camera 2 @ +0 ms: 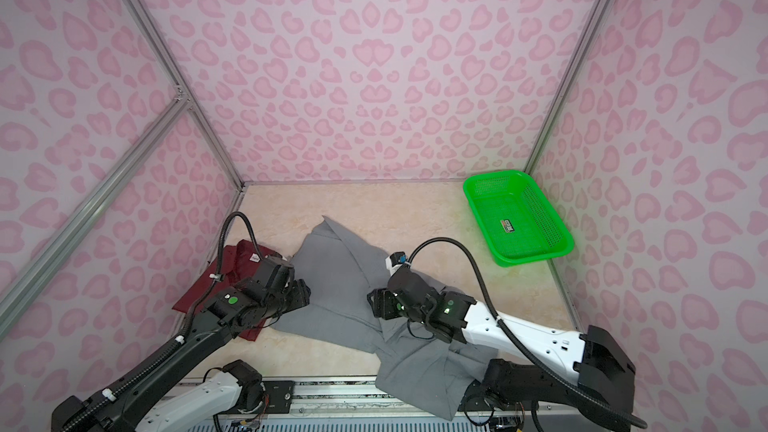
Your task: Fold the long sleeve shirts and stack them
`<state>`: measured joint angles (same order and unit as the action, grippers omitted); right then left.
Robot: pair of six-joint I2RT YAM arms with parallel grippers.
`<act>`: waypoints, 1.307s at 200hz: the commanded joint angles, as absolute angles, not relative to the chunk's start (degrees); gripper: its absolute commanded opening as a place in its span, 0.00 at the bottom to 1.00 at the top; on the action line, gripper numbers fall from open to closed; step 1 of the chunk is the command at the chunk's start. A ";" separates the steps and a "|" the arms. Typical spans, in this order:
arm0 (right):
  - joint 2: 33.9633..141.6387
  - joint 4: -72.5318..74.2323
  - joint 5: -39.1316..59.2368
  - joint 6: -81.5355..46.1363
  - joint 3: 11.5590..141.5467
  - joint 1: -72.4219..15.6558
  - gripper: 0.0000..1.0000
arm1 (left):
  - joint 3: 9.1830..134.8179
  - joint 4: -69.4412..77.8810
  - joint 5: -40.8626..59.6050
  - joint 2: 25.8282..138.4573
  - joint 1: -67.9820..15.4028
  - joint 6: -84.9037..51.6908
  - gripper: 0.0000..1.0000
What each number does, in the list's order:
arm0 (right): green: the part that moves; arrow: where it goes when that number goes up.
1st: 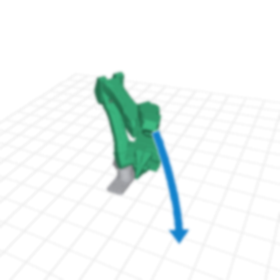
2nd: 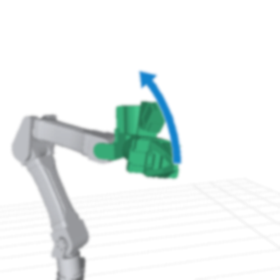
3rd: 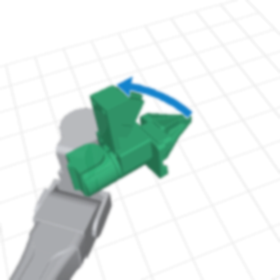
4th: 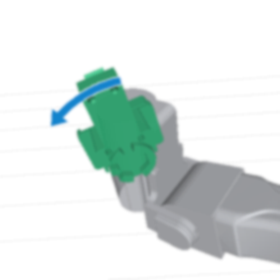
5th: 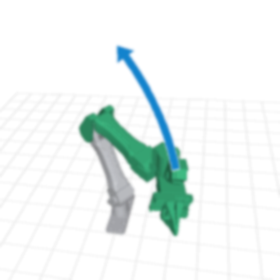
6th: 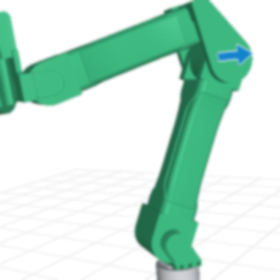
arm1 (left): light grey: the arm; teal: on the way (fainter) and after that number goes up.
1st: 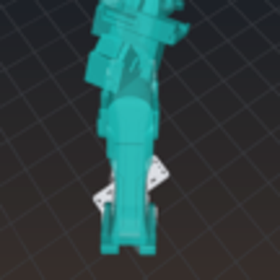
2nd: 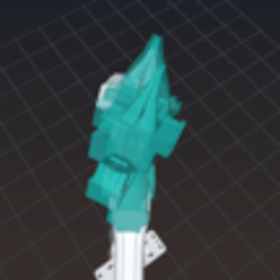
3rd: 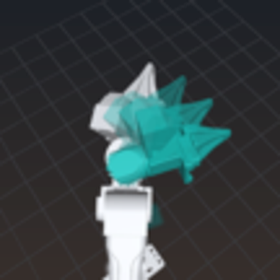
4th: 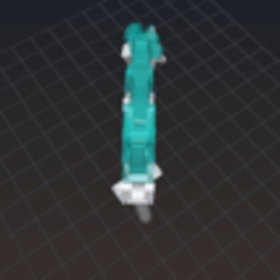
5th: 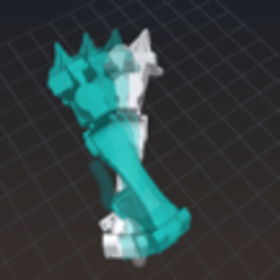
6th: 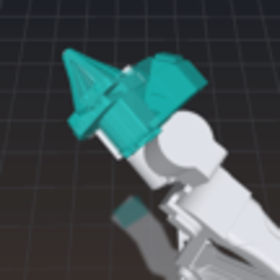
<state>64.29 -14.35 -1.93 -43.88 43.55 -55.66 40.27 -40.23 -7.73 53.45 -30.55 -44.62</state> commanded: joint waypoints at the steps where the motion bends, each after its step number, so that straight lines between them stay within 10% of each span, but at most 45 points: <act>1: 62.36 -18.62 -2.21 -42.72 42.17 -48.16 0.85 | 40.04 -39.36 -8.18 53.24 -30.48 -44.96 0.62; 63: 69.63 -13.21 15.88 -43.65 35.80 -27.01 0.84 | 40.27 -39.85 -8.15 52.51 -30.50 -44.96 0.62; 137: 66.51 -7.68 14.85 -46.27 26.79 -27.83 0.70 | 37.19 -37.99 -7.04 52.06 -30.50 -46.14 0.61; 261: 80.07 2.49 18.96 -40.61 32.90 -28.75 0.00 | 36.04 -36.49 -6.07 52.89 -30.49 -46.60 0.61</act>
<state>80.95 3.33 21.30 -43.92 29.95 -27.64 36.53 -37.58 -6.22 52.84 -30.55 -46.39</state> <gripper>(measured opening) 0.045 0.609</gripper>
